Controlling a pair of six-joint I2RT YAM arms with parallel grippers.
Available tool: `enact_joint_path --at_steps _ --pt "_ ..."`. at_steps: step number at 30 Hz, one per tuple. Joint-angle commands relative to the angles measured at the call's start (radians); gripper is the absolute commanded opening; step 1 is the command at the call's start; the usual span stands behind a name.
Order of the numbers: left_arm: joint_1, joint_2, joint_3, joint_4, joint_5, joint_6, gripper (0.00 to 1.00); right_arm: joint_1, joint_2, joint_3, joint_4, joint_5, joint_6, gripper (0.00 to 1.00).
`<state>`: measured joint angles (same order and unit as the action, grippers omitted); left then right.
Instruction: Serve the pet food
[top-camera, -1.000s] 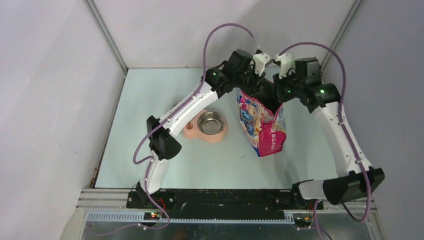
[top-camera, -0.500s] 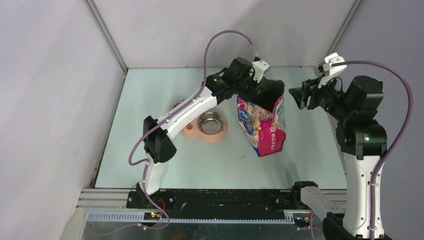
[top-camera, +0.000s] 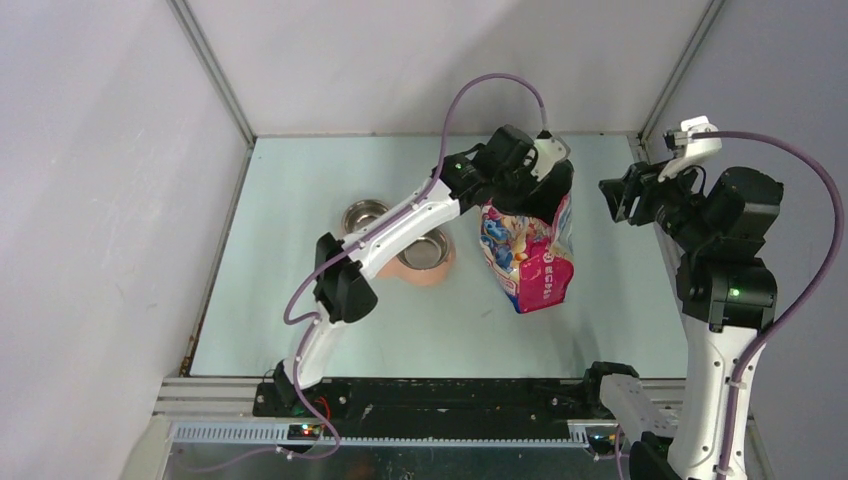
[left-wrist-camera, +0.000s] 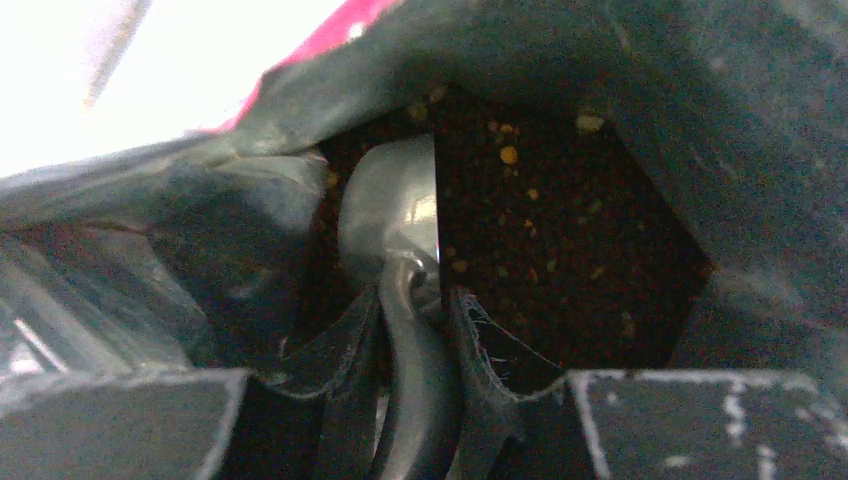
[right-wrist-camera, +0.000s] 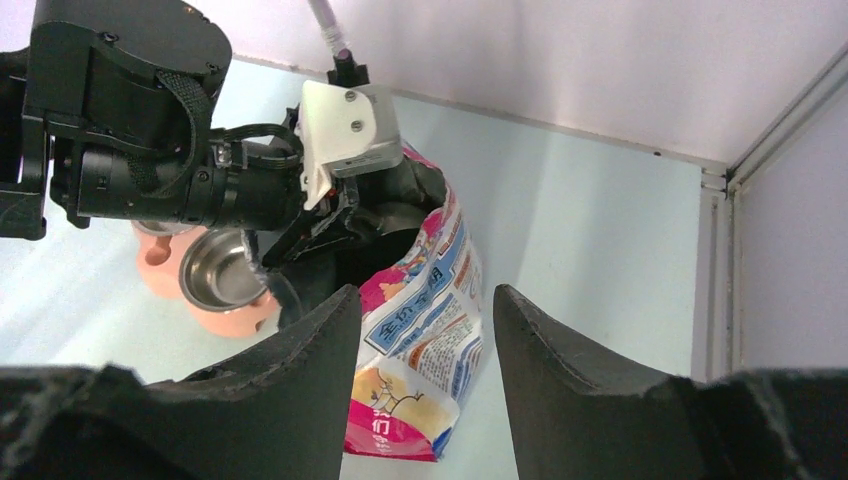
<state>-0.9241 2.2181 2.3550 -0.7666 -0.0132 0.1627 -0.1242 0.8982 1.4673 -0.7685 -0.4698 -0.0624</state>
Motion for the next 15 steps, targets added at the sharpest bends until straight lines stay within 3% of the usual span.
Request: enact_joint_path --at_steps 1,5,15 --pt "-0.003 0.032 0.004 -0.193 0.255 -0.035 0.0 -0.03 -0.005 -0.002 0.033 0.017 0.055 0.54" --pt "0.011 -0.011 -0.043 -0.186 0.389 -0.116 0.0 -0.044 0.007 -0.011 0.023 0.005 0.099 0.53" --pt "0.114 -0.114 -0.069 -0.044 0.549 -0.438 0.0 -0.063 0.02 -0.012 -0.015 0.017 0.116 0.53"
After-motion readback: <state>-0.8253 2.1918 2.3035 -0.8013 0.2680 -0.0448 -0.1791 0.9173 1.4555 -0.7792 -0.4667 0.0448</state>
